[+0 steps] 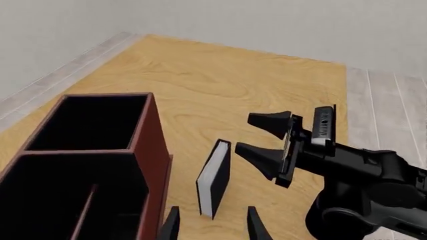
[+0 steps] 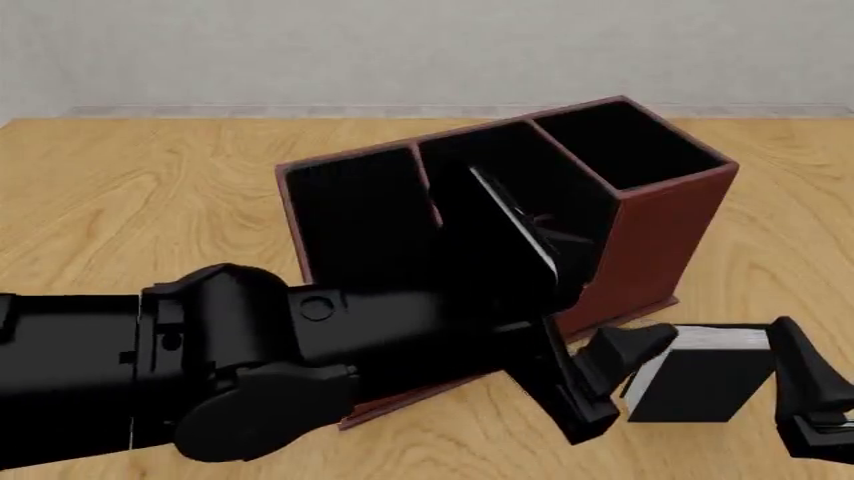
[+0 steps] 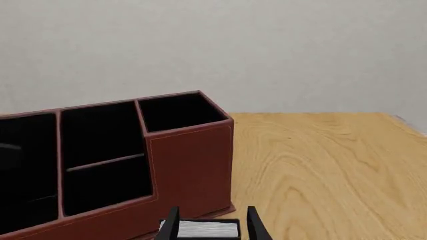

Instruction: Pick up the book and place it in the back compartment of the caddy.

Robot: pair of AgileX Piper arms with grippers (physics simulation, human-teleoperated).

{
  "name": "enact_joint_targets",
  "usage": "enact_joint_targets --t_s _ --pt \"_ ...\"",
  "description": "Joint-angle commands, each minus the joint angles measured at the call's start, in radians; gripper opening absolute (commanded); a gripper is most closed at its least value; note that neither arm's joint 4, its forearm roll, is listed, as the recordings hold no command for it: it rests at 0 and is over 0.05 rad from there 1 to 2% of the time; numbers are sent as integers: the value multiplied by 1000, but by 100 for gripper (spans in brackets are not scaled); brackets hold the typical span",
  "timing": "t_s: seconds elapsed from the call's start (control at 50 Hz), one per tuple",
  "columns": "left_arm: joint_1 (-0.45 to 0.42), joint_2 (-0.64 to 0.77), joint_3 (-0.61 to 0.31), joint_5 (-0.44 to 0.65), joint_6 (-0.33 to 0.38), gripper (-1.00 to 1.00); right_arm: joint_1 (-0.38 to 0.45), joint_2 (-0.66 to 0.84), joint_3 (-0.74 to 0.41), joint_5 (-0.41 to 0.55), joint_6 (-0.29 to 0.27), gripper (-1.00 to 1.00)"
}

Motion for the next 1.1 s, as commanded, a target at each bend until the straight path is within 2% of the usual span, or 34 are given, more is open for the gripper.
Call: enact_joint_targets --t_s 0.02,0.14,0.96,1.04,1.06,1.1 --pt "-9 83 -59 8 -8 100 0 0 1 1 2 100" --pt "-32 127 -78 2 -16 100 1 -3 0 2 -1 100" --pt "-7 350 -159 -37 -32 100 1 10 1 -6 4 100" --pt "-7 362 -159 -48 -48 100 1 1 0 -2 0 100" --pt "-6 361 -156 -58 -71 100 1 7 0 -3 4 100" --pt "-1 368 -157 -65 -58 100 1 4 1 -4 1 100"
